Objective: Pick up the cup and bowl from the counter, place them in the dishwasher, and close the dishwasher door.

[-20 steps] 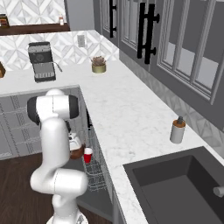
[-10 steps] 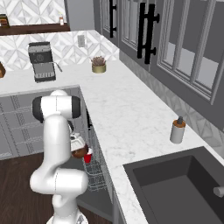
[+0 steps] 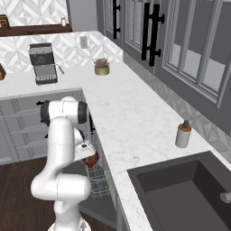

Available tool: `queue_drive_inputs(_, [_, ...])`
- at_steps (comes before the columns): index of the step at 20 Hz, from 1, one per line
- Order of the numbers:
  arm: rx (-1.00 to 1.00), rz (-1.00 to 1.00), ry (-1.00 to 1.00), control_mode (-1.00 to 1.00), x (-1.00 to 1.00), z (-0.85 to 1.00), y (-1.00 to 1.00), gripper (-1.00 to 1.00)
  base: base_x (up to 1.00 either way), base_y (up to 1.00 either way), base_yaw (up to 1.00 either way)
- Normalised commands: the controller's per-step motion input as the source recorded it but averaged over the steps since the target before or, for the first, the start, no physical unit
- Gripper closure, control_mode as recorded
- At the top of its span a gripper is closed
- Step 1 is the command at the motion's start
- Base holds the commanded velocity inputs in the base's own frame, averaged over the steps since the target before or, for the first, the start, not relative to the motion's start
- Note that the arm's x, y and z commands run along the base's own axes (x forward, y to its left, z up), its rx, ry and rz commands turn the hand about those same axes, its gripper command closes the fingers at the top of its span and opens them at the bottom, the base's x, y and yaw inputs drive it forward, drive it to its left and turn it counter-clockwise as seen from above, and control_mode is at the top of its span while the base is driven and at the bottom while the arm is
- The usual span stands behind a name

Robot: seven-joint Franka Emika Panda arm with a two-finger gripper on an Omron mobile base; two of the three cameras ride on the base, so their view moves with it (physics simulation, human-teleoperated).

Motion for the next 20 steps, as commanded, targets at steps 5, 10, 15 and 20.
queue_drive_inputs(5, [0.00, 0.08, -0.03, -1.00, 0.27, -0.17, -0.21, 1.00, 0.00, 0.00, 0.00])
queue_drive_inputs(10, [0.03, 0.12, 0.00, -1.00, 0.32, -0.51, -0.08, 1.00, 0.00, 0.00, 0.00])
queue_drive_inputs(15, [0.08, 0.14, 0.00, -1.00, 0.10, -0.67, -0.04, 1.00, 0.00, 0.00, 0.00])
queue_drive_inputs(20, [0.12, 0.14, 0.00, -1.00, 0.00, -0.81, 0.06, 1.00, 0.00, 0.00, 0.00])
